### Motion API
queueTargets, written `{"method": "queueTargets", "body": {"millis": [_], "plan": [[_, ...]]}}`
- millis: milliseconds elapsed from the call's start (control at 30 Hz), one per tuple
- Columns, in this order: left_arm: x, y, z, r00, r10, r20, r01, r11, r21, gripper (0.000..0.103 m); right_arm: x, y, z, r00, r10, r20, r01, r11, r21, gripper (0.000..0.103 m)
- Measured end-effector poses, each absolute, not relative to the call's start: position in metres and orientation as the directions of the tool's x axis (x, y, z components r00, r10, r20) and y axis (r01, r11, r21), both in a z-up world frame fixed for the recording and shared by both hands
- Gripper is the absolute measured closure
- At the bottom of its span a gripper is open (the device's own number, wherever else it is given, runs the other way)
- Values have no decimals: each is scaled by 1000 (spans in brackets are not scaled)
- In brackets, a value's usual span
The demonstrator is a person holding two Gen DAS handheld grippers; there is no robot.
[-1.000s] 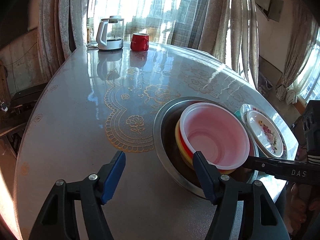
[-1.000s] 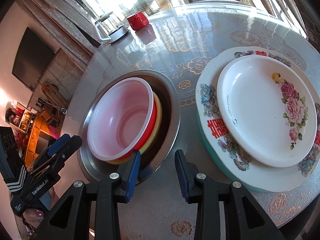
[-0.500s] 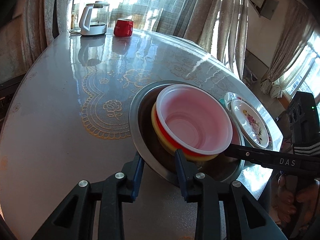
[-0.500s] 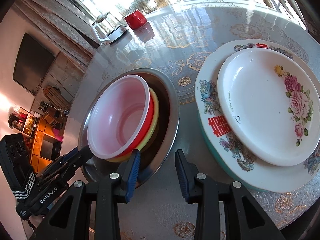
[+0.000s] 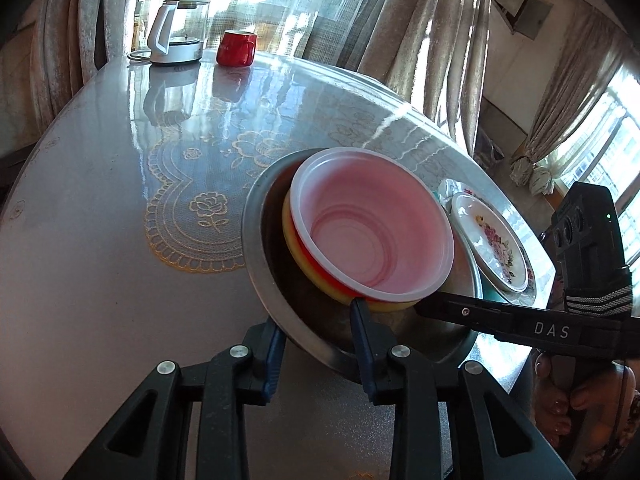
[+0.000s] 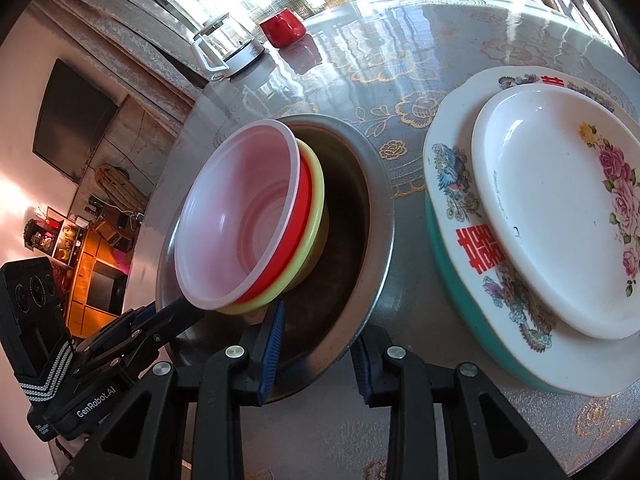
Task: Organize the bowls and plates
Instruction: 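Lift the steel bowl with nested bowls and carry it over the plate stack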
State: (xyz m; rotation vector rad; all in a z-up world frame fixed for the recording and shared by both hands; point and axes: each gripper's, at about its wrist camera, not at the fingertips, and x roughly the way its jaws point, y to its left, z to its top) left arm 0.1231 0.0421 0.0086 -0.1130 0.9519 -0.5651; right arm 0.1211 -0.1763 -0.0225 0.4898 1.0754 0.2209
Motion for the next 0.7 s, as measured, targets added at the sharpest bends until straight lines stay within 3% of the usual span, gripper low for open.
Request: {"method": "queueTargets", "body": {"millis": [700], "plan": [[109,32,27,527,-483,-699,433,861,-268,71,112,-182,-7,528,387,-756,34,880,474,80]]}}
